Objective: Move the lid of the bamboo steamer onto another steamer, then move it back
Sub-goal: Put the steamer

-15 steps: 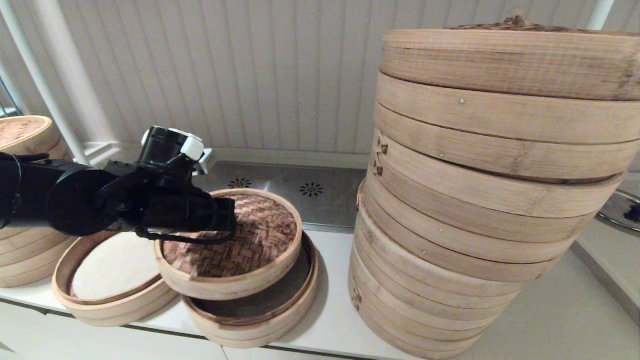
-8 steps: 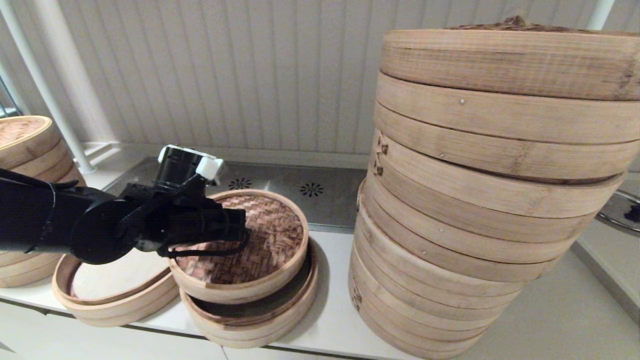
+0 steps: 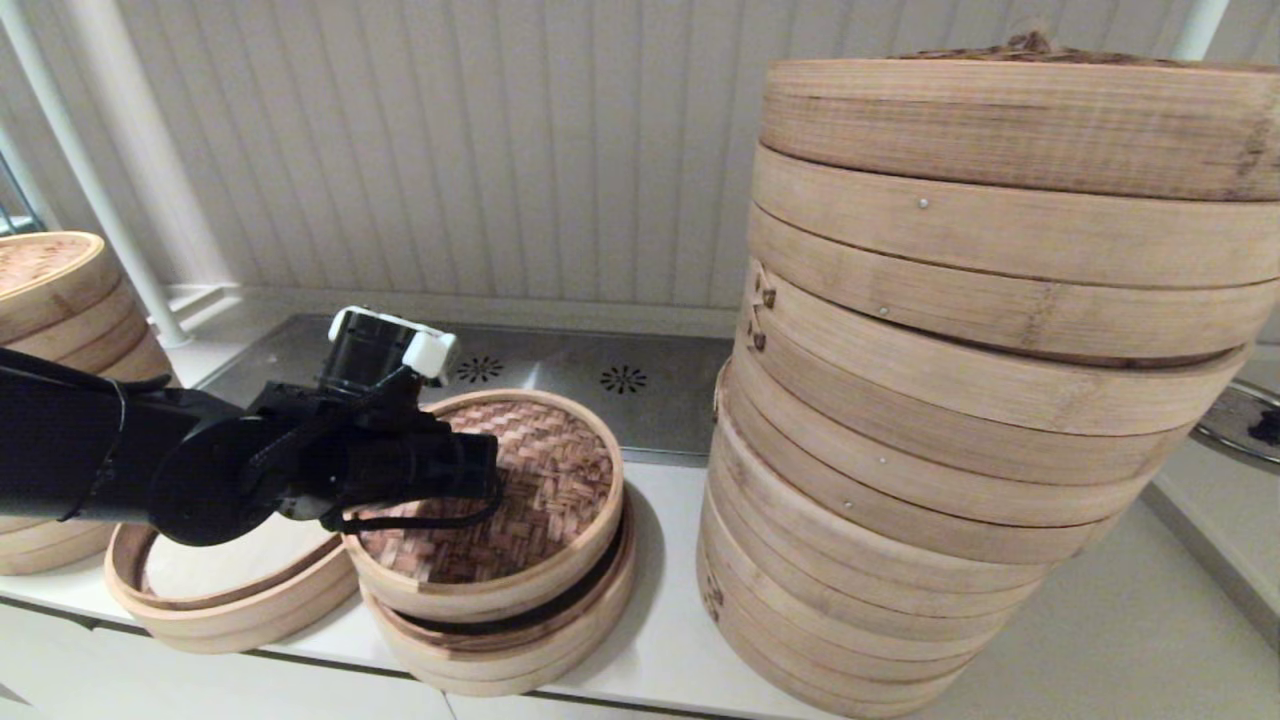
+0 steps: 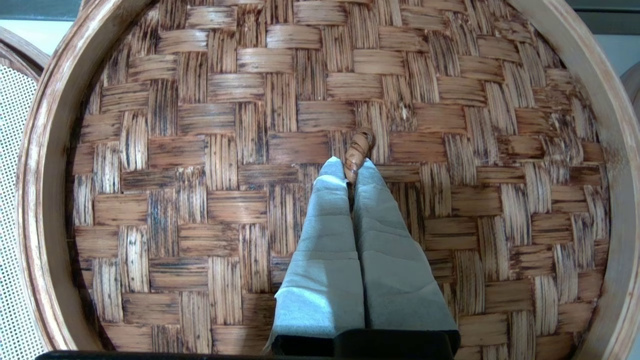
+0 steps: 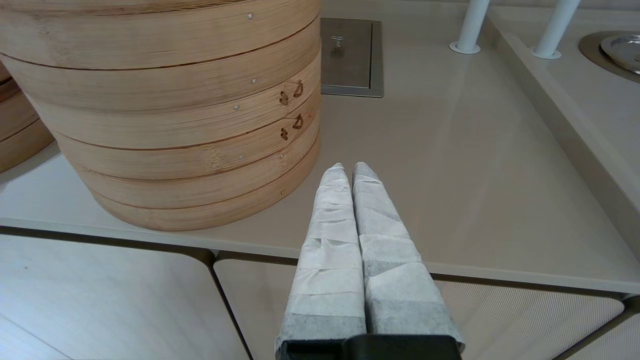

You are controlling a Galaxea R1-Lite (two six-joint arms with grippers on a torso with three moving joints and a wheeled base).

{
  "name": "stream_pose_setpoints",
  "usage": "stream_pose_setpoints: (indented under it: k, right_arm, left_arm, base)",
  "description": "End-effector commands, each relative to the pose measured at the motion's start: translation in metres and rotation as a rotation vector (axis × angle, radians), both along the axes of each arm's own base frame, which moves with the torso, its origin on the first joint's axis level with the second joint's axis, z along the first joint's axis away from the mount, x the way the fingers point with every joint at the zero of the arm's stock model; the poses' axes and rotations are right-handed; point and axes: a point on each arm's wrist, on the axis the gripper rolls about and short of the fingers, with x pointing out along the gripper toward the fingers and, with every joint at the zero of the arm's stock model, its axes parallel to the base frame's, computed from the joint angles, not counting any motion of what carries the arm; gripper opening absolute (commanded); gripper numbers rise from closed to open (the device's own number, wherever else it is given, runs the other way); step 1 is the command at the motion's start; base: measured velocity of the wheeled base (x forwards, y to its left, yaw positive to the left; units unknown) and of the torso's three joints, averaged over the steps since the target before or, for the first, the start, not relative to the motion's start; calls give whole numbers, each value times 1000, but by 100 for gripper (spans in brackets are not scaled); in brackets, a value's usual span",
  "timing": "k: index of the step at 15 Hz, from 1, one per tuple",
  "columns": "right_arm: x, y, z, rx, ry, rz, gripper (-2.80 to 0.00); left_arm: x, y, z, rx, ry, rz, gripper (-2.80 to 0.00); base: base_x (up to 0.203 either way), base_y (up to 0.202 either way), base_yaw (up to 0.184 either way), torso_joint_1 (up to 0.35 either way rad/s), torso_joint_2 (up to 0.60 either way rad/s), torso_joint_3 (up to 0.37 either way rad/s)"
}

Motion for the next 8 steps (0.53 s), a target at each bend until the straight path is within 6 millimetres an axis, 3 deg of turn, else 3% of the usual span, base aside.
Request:
stream_pose_setpoints:
  k: [1, 8]
  right_arm:
    - [0, 0, 0, 0, 0, 0, -280]
    - [0, 0, 0, 0, -1, 0, -280]
  left_arm:
    - [-2, 0, -1, 1, 4, -1, -280]
    - [-6, -2, 1, 7, -5, -5, -280]
  base:
    - [0, 0, 0, 0, 0, 0]
    - [0, 0, 0, 0, 0, 0]
